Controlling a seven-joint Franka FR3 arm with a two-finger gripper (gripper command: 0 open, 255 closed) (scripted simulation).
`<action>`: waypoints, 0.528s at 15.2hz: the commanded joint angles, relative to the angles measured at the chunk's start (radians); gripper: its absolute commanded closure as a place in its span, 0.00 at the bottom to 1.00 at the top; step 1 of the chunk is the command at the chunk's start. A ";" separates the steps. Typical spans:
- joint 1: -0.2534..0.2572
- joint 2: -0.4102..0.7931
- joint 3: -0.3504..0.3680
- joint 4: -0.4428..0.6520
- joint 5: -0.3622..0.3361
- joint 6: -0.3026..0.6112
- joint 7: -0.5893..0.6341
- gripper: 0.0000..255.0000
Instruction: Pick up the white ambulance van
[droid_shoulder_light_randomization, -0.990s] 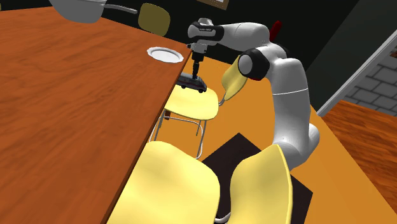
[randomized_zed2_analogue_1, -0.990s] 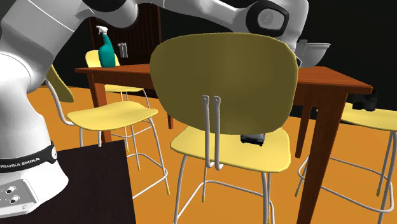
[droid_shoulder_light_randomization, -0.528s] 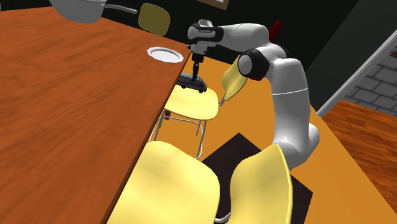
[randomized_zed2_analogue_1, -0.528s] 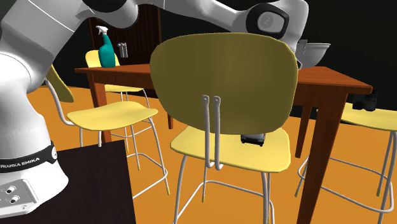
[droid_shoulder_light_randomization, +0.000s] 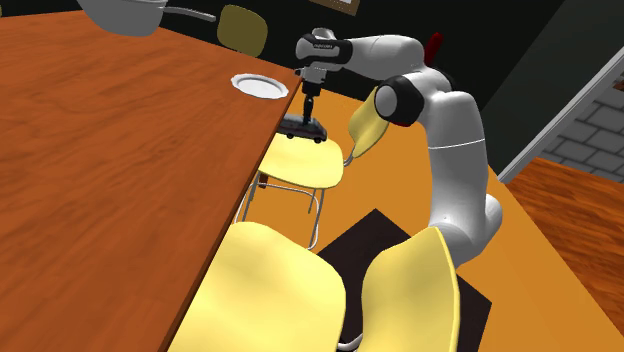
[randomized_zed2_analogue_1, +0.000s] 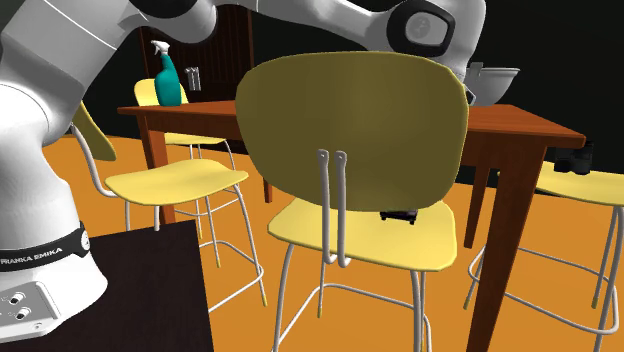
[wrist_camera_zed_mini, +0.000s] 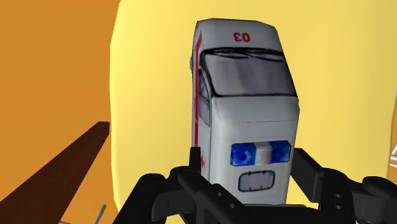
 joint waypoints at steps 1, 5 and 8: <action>-0.002 -0.001 0.000 0.027 -0.001 -0.026 0.003 1.00; -0.006 -0.007 -0.001 0.071 -0.003 -0.076 0.008 1.00; -0.010 -0.008 -0.001 0.111 -0.004 -0.115 0.012 1.00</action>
